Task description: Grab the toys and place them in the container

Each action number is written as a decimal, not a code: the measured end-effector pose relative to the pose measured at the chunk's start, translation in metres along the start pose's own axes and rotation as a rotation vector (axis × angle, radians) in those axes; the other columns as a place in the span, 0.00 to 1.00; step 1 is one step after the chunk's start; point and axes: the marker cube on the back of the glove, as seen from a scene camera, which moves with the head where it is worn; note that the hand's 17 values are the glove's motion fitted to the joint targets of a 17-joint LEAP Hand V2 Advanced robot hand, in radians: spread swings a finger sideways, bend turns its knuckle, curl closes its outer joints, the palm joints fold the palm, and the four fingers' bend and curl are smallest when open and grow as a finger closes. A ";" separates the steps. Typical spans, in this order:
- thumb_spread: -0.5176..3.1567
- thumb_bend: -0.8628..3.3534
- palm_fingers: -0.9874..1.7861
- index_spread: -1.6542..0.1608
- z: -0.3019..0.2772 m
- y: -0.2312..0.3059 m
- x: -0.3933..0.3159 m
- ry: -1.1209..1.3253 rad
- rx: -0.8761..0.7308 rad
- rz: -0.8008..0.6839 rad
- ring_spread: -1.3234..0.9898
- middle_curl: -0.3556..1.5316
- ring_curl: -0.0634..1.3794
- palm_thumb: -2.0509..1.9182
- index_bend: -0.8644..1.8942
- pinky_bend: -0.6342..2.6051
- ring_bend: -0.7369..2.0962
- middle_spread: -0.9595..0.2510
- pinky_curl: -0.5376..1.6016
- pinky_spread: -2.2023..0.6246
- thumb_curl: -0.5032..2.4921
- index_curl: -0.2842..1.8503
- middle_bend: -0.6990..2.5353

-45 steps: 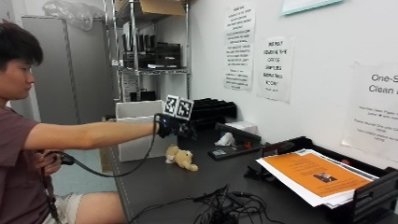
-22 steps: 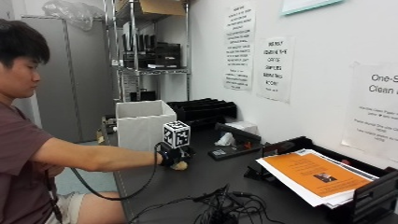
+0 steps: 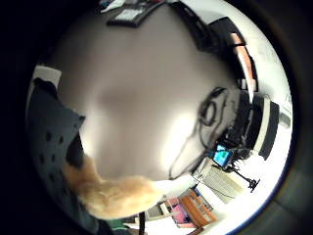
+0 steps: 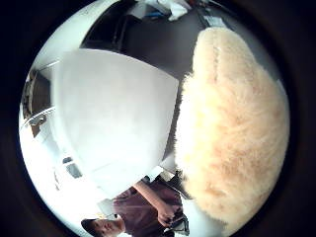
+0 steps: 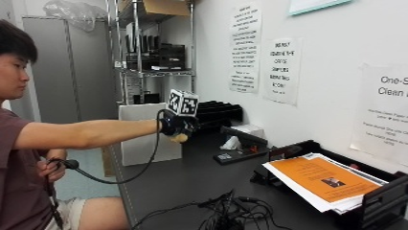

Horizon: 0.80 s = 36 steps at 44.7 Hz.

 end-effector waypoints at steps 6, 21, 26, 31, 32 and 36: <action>0.33 0.21 0.76 0.78 -0.066 0.015 -0.015 0.047 0.072 0.003 0.44 0.58 0.51 0.64 0.66 0.49 0.71 0.63 0.47 0.67 0.40 0.43 0.56; 0.32 0.20 0.75 0.78 -0.167 0.033 -0.094 0.112 0.188 -0.050 0.44 0.61 0.51 0.64 0.67 0.51 0.73 0.64 0.49 0.66 0.43 0.48 0.57; 0.31 0.20 0.74 0.78 -0.172 0.024 -0.139 0.130 0.187 -0.093 0.44 0.61 0.50 0.64 0.66 0.50 0.73 0.64 0.49 0.66 0.44 0.49 0.57; 0.31 0.20 0.74 0.78 -0.166 0.012 -0.199 0.135 0.181 -0.162 0.44 0.61 0.50 0.64 0.66 0.50 0.74 0.64 0.50 0.66 0.44 0.50 0.58; 0.31 0.20 0.74 0.78 -0.164 0.010 -0.211 0.139 0.178 -0.177 0.44 0.61 0.50 0.64 0.66 0.50 0.74 0.64 0.50 0.67 0.44 0.50 0.57; 0.31 0.20 0.74 0.78 -0.154 0.001 -0.261 0.157 0.166 -0.237 0.44 0.62 0.49 0.64 0.66 0.50 0.74 0.64 0.50 0.66 0.45 0.51 0.57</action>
